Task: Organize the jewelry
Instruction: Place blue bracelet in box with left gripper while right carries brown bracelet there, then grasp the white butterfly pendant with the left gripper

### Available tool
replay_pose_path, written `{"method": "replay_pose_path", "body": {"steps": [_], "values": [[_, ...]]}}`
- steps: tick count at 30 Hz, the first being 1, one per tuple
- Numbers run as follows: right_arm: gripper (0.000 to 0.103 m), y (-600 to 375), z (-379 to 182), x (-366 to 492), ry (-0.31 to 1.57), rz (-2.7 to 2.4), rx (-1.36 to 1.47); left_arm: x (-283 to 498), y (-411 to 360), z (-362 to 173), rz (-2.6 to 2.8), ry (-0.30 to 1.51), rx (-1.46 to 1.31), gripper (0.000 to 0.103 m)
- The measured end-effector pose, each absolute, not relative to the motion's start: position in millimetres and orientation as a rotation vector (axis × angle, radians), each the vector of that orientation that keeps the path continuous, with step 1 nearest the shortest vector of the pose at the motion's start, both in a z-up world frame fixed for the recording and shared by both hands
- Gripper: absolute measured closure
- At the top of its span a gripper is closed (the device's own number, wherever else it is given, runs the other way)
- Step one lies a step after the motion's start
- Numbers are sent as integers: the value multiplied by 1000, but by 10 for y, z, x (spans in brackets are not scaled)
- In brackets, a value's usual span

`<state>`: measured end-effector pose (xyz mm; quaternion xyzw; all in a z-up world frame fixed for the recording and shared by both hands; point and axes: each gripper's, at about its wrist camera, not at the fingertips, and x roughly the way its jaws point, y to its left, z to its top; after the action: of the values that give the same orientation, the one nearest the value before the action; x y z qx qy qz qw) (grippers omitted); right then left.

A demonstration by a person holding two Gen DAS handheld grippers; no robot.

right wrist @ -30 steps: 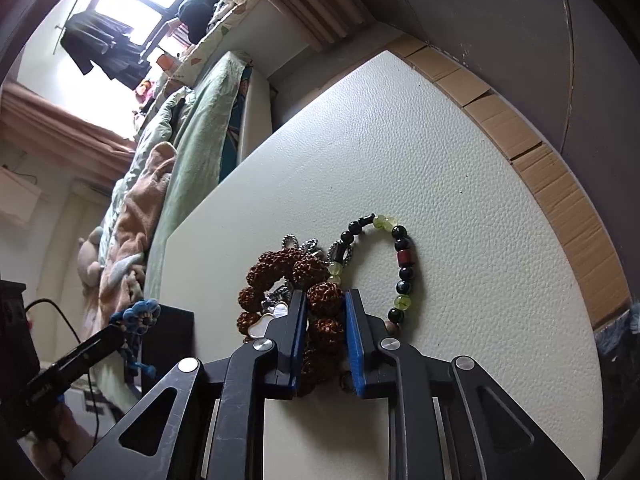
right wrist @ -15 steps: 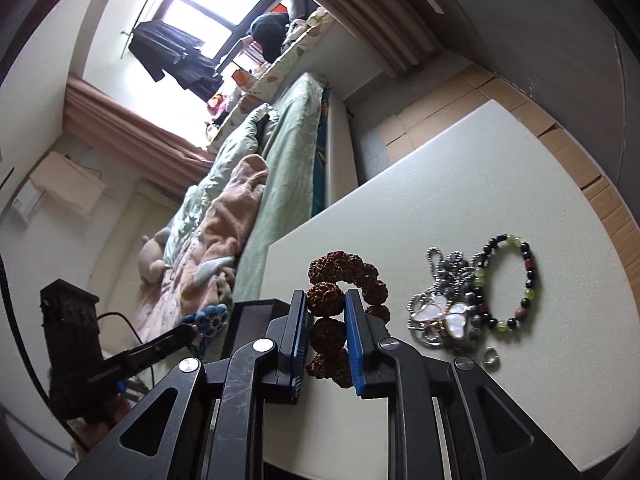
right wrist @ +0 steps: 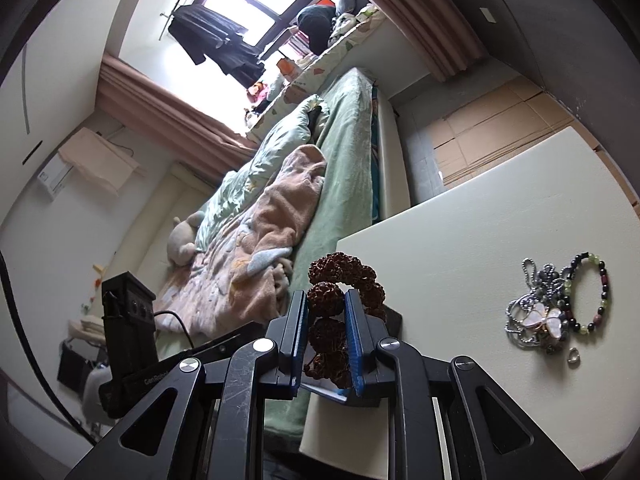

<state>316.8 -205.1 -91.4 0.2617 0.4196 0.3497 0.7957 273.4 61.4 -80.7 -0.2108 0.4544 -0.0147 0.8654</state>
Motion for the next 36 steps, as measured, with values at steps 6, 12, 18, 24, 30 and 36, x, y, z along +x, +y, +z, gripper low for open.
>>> {"method": "replay_pose_path", "body": {"steps": [6,12,18,24,30,36], "values": [[83,-1671,-875,3145,920,816,539,2556,939,-795,31,934,-467,15],[83,-1305,-975,3161,969,885,548,2409,1200,-809,85,927,-499,15],[33,-1187,-1250,3259,1110,754,479,2348,1214,-759,77,901,-489,5],[0,-1552,-1207,3202,1063,633,436,2382,1050,-694,23,850,-490,0],[0,-2058,-1116,3127,1004,513,408,2476,735,-643,-60,833,-460,0],[0,-2482,-1095,3088,976,413,397,2614,331,-617,-142,855,-400,0]]}}
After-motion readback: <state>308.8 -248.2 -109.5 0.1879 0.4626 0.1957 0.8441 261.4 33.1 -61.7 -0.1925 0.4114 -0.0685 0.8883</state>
